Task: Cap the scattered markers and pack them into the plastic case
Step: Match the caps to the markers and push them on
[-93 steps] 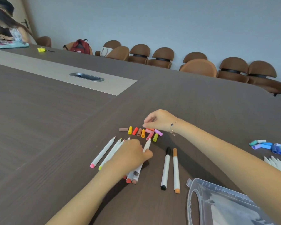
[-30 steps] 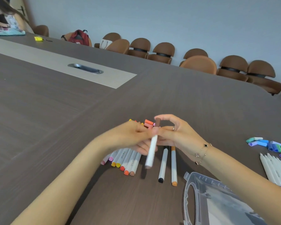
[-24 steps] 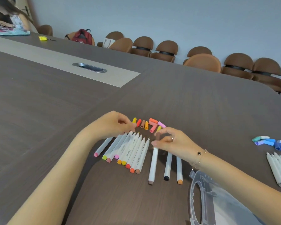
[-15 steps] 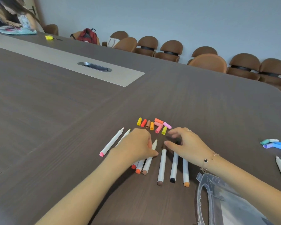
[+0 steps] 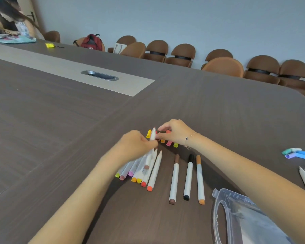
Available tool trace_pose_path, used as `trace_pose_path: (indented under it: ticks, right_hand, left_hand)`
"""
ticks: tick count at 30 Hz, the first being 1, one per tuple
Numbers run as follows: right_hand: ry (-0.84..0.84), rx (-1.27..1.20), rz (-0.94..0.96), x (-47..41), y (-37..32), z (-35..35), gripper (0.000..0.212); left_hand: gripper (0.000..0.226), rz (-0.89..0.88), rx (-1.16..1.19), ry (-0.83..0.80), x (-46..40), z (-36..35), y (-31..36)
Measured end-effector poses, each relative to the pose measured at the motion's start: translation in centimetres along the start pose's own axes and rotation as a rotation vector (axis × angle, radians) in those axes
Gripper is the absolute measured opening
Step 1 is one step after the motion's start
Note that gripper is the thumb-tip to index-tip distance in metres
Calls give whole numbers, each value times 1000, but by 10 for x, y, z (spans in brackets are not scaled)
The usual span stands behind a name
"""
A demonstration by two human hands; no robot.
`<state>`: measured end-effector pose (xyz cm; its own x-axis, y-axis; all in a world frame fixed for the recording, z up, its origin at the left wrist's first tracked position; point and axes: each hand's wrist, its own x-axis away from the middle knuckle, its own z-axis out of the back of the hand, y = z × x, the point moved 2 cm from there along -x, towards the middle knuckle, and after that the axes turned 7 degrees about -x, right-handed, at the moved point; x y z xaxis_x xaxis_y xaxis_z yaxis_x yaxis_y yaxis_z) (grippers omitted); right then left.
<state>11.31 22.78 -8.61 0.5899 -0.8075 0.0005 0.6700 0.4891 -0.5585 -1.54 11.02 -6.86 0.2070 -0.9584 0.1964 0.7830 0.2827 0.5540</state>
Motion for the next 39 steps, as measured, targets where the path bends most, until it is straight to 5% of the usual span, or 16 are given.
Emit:
trace_pose_path:
  ticks: [5,8,10,12,24,29,39]
  right_hand:
    - [208,-87,15,4,-1,-9,27]
    - [325,-755,-56,23,-5,2,27]
    - [250,-1215,-135,35,-8,7,30]
    - [157,-1399,-167,43,-11,11,30]
    - [77,-1208,-83,59,-19,15,35]
    - [7,-1087,-68,66,-28,9,43]
    - [171,-1096,-140,74,-26,16,40]
  left_hand:
    - [42,-27,260,-97,-2,11,-2]
    - [32,-96,485,-277,5,4,7]
    - [28,-112,494,-320,5,1,10]
    - [24,-115,477,-325,4,0,10]
    - [19,-117,476,-323,4,-8,14]
    - [27,-114,673,-299,6,-8,13]
    - [25,-133,708,-202,8,-19,23]
